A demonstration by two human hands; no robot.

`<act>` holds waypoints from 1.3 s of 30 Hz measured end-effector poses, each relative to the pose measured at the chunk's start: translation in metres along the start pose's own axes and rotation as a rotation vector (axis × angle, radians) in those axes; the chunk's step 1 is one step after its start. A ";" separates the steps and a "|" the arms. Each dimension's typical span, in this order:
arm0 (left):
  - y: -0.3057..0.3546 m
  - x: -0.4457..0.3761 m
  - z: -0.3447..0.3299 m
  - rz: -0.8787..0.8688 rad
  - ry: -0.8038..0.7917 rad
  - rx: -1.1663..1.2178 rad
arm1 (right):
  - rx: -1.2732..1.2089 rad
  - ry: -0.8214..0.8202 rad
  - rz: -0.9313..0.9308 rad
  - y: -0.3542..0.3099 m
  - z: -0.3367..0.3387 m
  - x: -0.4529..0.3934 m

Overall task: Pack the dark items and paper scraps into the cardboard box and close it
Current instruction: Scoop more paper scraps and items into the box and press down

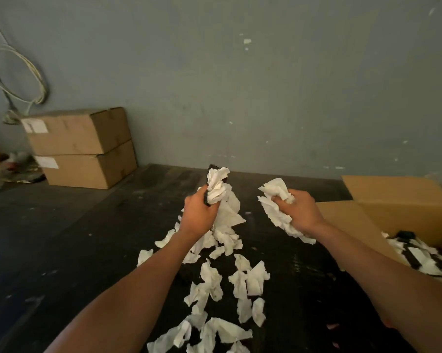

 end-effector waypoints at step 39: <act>0.225 -0.041 -0.530 0.098 -0.344 0.240 | 0.348 -0.049 -0.315 0.360 0.377 -0.082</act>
Point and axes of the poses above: each hand's wrist, its own x-axis away from the middle knuckle, its own z-axis out of the back of the hand, y = z × x, the point moved 3 cm from there along -x, towards the middle knuckle, and after that the axes turned 7 degrees about -z, right-handed, at the moved point
